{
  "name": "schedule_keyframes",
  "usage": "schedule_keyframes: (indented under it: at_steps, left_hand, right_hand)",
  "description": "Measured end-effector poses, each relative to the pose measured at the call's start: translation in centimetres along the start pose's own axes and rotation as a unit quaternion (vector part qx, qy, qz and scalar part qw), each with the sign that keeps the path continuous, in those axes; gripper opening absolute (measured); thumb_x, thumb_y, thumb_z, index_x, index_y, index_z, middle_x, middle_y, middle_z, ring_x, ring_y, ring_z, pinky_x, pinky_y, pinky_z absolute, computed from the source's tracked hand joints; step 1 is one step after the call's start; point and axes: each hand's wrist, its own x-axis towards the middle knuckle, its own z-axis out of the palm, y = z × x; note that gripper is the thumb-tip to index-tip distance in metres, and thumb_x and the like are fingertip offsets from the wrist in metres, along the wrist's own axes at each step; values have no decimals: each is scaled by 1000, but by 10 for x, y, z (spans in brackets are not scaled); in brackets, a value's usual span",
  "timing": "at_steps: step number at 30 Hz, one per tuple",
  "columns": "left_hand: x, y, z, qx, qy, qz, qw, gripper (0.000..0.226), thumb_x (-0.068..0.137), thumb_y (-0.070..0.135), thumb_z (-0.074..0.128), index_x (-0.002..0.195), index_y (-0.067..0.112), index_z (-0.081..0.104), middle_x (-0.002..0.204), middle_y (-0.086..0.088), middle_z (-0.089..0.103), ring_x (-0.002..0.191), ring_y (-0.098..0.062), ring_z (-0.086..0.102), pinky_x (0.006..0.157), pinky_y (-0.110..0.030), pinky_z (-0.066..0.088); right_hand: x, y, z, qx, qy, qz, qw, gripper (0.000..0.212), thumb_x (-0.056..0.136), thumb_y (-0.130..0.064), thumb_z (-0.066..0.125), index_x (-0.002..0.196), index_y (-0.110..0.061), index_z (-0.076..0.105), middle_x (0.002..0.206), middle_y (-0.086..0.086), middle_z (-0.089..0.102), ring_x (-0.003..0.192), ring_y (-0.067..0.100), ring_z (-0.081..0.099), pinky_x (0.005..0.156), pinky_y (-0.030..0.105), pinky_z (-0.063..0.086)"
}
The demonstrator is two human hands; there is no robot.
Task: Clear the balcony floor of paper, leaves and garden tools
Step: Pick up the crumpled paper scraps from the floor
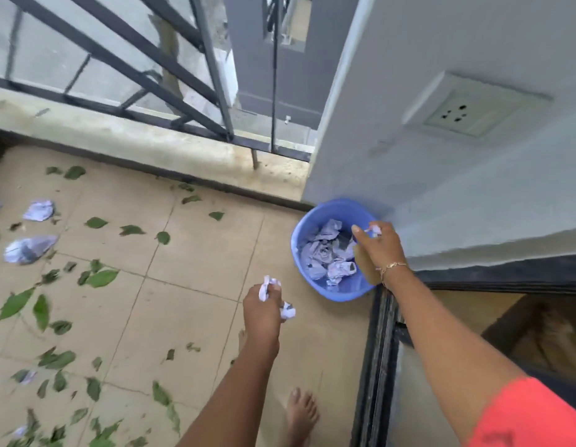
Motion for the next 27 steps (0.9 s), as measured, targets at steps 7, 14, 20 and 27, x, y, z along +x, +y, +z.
schedule_keyframes:
  at_steps: [7,14,20,27]
  left_hand:
    - [41,10,49,72,-48,-20,996,14,95,7,47,81,9,47,57,-8,46,35,-12,52,39,-16,36]
    - [49,39,114,46,-190,-134,971,19,96,29,52,105,13,57,85,3,68,71,-10,62,52,-22,52]
    - [48,39,96,74,-201,-163,963,41,98,45,38,126,19,51,116,4,58,93,-14,55,87,-33,42]
    - [25,15,7,283,-79,-9,956,53,94,44,46,129,4,47,134,-14,50,123,-28,47,101,-36,37]
  right_hand:
    - [26,25,0,5,-35,73,997,65,93,-35,51,144,-5,25,151,9,27,137,23,30,106,29,26]
    - [13,49,-11,73,-15,113,991,56,92,-36,52,139,-10,35,144,9,37,126,21,41,107,43,35]
    - [0,48,-14,68,-22,104,992,50,93,-33,52,136,-10,39,140,9,41,124,22,42,105,45,37]
    - [-53,19,11,-64,-88,-52,993,34,90,-20,59,120,-6,54,123,14,52,100,16,50,89,26,39]
